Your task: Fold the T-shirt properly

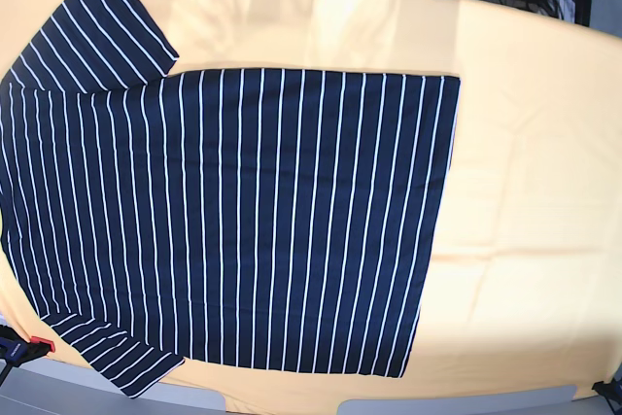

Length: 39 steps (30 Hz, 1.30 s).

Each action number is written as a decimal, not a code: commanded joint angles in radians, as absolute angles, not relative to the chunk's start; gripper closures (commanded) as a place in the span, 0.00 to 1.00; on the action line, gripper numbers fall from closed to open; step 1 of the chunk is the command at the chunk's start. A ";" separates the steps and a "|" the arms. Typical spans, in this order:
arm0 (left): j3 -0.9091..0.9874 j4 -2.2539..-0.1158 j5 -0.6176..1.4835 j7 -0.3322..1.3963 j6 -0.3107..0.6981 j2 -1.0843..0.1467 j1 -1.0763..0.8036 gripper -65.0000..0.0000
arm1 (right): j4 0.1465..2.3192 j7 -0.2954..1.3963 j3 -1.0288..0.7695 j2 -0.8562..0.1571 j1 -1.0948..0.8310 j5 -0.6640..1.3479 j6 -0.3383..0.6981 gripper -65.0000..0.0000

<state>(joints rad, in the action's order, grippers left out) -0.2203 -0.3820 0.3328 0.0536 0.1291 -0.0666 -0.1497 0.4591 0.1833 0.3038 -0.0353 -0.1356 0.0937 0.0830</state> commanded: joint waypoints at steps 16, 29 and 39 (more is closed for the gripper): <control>-0.220 -0.398 0.322 0.054 0.141 -0.064 -0.152 1.00 | 0.469 0.170 0.302 -0.035 -0.135 0.096 0.094 1.00; -0.220 -0.398 0.322 0.054 0.141 -0.064 -0.152 1.00 | 0.469 0.170 0.302 -0.035 -0.135 0.095 0.094 1.00; -0.220 -0.398 0.321 0.067 0.142 -0.064 -0.159 1.00 | 0.471 0.192 0.302 -0.036 -0.136 0.095 0.099 1.00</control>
